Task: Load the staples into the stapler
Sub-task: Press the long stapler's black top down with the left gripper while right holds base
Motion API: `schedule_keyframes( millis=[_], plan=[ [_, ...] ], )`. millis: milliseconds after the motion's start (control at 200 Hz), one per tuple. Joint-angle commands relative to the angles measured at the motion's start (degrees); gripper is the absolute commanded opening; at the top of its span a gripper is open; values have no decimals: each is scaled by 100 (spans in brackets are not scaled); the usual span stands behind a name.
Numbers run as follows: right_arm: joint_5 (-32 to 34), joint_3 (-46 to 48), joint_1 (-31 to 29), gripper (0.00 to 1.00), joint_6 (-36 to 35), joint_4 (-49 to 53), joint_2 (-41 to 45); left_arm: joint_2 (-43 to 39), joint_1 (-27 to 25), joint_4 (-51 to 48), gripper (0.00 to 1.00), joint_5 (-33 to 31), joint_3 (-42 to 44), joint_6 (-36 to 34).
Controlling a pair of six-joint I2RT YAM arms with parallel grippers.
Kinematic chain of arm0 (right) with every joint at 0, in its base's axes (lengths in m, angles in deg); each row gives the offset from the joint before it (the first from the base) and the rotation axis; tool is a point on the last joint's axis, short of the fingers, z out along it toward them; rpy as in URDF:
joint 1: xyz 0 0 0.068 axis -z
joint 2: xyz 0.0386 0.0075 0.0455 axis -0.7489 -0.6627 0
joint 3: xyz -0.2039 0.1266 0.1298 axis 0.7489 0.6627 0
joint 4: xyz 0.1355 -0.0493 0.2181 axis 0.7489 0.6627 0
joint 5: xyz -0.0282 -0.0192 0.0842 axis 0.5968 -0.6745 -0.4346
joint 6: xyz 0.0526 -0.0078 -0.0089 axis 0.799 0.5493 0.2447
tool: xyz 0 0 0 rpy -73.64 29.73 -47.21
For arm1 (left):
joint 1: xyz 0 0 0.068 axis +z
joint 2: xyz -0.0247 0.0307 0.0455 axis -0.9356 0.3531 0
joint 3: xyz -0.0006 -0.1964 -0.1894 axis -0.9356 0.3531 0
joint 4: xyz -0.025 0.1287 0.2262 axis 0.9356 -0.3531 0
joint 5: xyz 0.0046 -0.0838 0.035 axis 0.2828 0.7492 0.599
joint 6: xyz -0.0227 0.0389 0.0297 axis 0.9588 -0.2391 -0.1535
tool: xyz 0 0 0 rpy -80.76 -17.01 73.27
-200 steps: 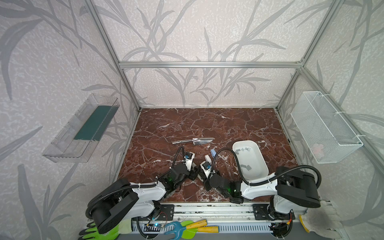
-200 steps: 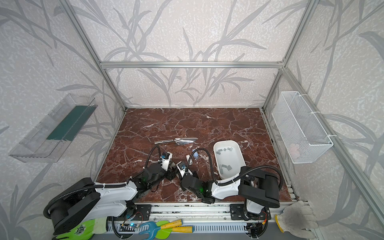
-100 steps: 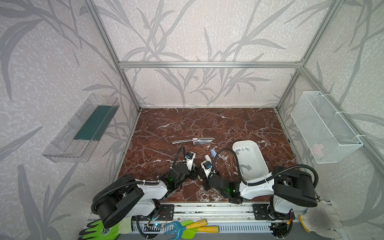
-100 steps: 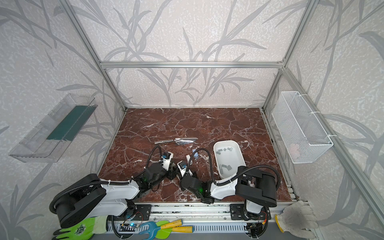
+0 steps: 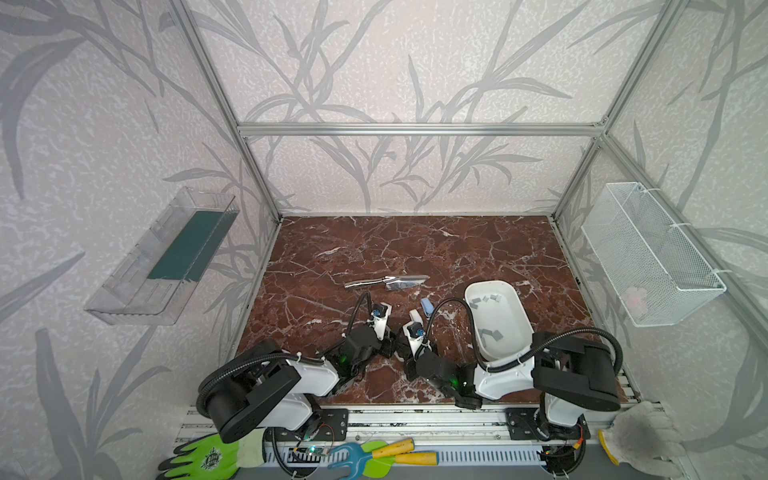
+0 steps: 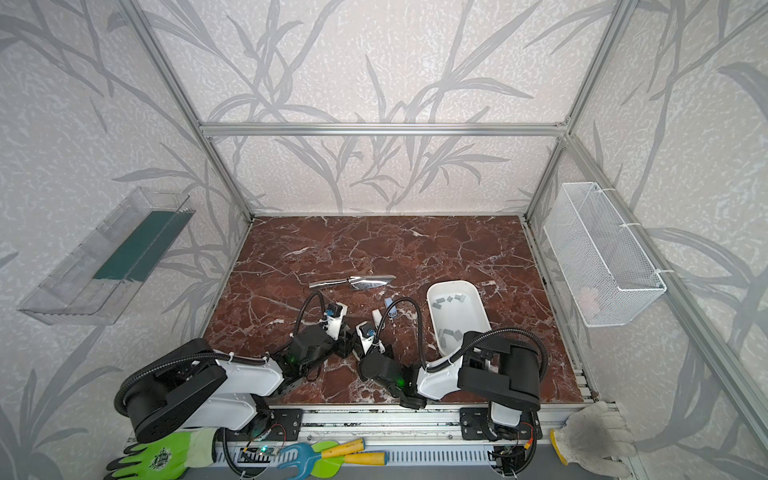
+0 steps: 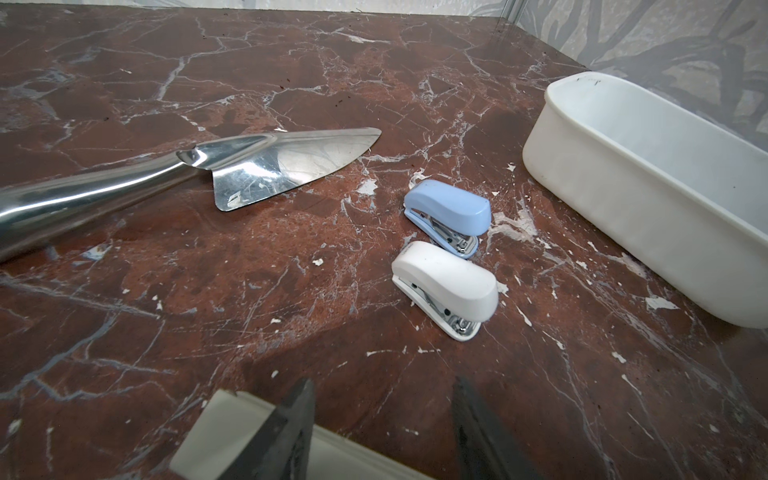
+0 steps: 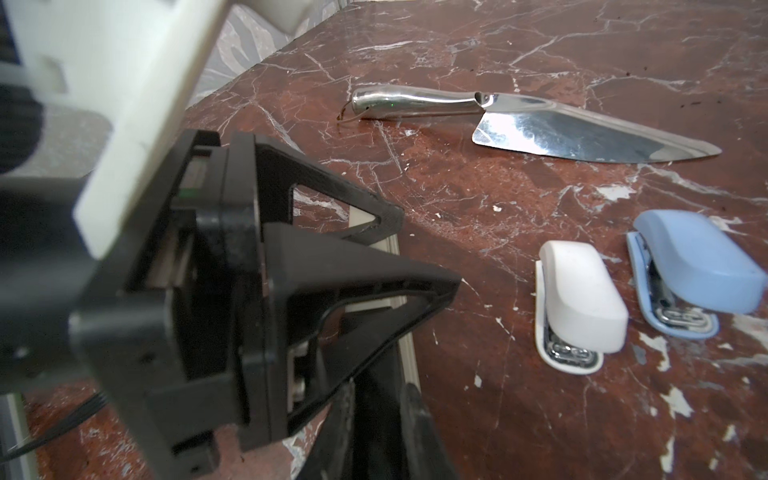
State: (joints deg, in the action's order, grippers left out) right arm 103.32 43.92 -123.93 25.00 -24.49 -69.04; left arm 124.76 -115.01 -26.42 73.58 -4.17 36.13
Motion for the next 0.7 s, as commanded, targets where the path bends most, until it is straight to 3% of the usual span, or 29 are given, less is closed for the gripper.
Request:
schedule_keyframes(
  millis=[0,175,370,555,695],
  plan=[
    [-202,228,-42,21,-13,725,-54,-1,-56,-96,55,106,-103,-40],
    [-57,20,-35,27,-368,1159,590,-612,-49,-363,57,-156,-135,-64],
    [25,-166,-34,44,-694,1441,1053,-1993,-45,-2180,63,-609,-572,-24],
    [-163,-222,-39,60,-671,1446,873,-3357,-30,-3406,75,-1655,-611,300],
    [-142,-363,-33,61,-635,1416,552,-4197,10,-4379,81,-2246,-663,576]
  ],
)
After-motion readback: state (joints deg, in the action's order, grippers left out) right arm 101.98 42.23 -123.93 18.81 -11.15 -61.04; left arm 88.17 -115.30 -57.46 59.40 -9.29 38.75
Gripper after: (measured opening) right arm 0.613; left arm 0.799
